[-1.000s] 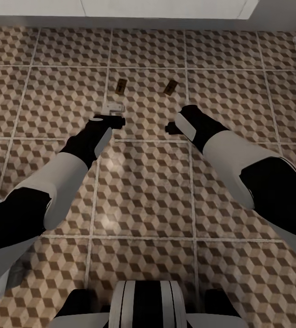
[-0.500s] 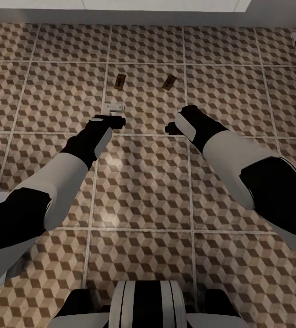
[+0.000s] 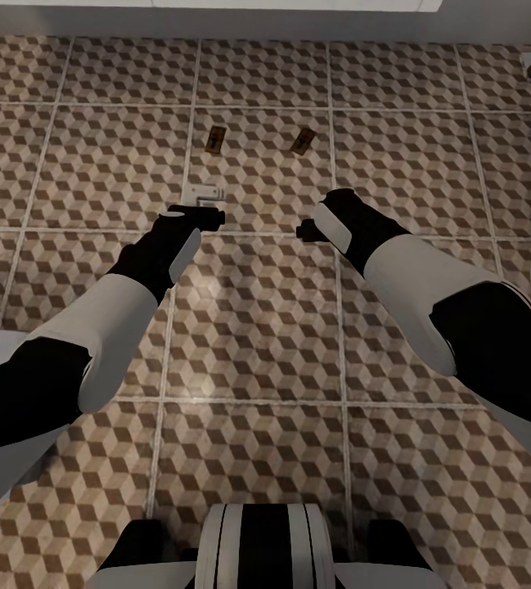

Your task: Take the four mousetraps from the cabinet in the bathroom and place them on the bathroom floor. Make sure all four end up on the same floor surface, and ensure that at least two of them are either under or directly next to the same bathroom sink.

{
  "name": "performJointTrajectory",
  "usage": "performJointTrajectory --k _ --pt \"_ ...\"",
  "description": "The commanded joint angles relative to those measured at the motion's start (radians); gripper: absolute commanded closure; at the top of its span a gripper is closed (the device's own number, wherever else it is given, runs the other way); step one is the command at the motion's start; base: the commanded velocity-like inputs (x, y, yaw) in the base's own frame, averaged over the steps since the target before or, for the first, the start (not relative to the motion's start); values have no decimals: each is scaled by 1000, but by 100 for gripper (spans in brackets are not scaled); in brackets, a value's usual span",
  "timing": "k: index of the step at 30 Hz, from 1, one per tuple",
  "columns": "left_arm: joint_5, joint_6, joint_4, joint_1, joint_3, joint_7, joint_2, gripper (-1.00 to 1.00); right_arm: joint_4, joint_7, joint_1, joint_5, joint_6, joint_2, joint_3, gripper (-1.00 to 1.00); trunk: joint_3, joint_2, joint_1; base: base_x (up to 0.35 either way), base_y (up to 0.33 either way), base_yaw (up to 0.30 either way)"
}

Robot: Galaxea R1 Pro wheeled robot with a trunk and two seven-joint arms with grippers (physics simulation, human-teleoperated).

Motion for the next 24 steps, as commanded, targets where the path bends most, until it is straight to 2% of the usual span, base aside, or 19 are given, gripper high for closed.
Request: performJointTrajectory --k 1,12,24 --pt "10 5 -3 0 -8 9 1 -100 -2 -8 -1 -11 3 0 6 -100 -1 0 0 -36 -1 0" --pt "11 16 -42 1 -7 4 3 -100 -6 -9 -1 -11 10 0 5 -100 -1 0 0 -40 0 0" --pt "15 86 -100 1 -5 2 5 -100 -24 -9 7 -12 14 0 4 -100 -1 0 0 -162 0 0"
